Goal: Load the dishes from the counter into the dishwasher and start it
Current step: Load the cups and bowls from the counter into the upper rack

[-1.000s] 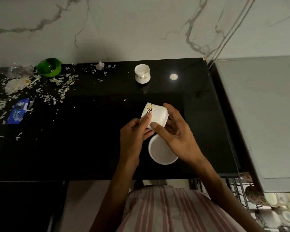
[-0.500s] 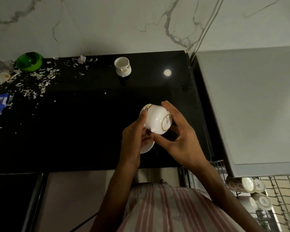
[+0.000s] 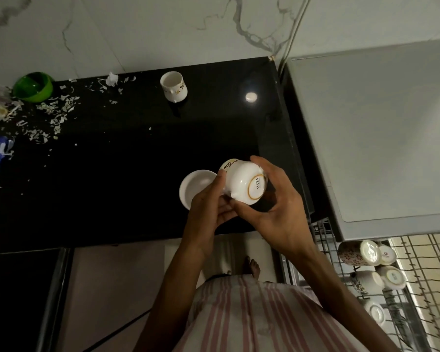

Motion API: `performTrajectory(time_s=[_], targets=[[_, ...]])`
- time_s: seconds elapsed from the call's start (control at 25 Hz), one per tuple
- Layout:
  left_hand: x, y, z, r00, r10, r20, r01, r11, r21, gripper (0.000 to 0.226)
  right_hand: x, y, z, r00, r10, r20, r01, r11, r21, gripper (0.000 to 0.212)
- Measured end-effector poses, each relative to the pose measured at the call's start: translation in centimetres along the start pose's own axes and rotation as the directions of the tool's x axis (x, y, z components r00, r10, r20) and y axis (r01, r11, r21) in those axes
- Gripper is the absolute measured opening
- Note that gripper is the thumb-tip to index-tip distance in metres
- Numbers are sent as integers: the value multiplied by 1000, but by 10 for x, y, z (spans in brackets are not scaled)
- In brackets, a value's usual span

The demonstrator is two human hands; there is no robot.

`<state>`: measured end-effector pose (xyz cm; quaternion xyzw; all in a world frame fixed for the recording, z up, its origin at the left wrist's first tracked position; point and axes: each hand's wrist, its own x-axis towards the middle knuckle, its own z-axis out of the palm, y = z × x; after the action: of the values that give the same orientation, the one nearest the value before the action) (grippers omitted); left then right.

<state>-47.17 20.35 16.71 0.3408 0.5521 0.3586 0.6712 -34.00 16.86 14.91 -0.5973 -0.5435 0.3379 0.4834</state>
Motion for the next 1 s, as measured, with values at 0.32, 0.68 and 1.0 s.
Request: performTrajectory(time_s=[0.32, 0.68, 1.0], targets=[[-8, 2, -22, 986, -28, 163, 27, 1000, 8, 32, -36, -9, 23, 977, 99, -191, -91, 995, 51, 78], [-26, -22, -25, 951, -23, 308, 15, 999, 29, 13, -81, -18, 24, 920, 199, -338, -189, 980, 64, 72], [-27, -49, -2, 922, -146, 358, 96, 984, 153, 51, -114, -10, -2, 891, 238, -386, -287, 955, -73, 76]])
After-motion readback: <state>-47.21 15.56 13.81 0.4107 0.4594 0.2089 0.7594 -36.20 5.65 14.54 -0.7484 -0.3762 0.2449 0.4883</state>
